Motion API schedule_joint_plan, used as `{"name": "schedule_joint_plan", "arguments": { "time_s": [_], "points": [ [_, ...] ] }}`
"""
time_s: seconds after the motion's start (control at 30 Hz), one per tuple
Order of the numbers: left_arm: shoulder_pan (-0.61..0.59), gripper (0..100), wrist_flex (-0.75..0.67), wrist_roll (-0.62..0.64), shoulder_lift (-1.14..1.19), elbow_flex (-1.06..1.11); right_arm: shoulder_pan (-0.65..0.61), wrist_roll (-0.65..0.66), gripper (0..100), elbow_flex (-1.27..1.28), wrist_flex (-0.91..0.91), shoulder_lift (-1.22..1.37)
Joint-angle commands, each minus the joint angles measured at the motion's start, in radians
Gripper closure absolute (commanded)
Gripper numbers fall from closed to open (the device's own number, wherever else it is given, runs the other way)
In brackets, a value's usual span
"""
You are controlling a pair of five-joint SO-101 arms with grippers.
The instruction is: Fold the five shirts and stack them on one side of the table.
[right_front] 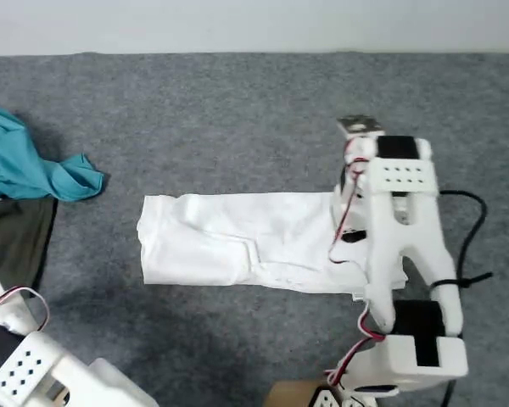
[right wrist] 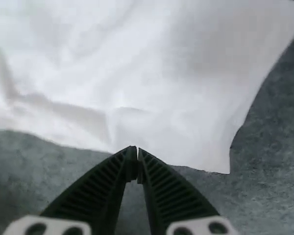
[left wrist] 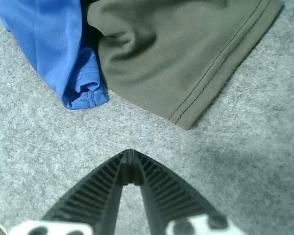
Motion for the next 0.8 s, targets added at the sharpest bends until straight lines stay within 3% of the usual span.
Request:
{"name": "schedule_joint_plan", "arguments": {
  "time_s": [0.0, 0.2, 0.57, 0.77],
  "points": [
    [-0.003, 100, 0.008, -0.009, -0.020, -0.005, 0.062, -0.026, 97.8, 0.005, -0.065, -0.051],
    [0.002, 100, 0.008, -0.009, -0.018, -0.005, 0.096, -0.031, 81.6, 0.008, -0.074, -0.050],
    [0.005, 100, 0.008, -0.009, -0.018, -0.005, 0.159, -0.031, 80.3, 0.005, -0.176, -0.008],
    [0.098, 100, 0.041, -0.009, -0.018, -0.008, 0.193, -0.034, 75.4, 0.002, -0.205, 0.116]
  ]
}}
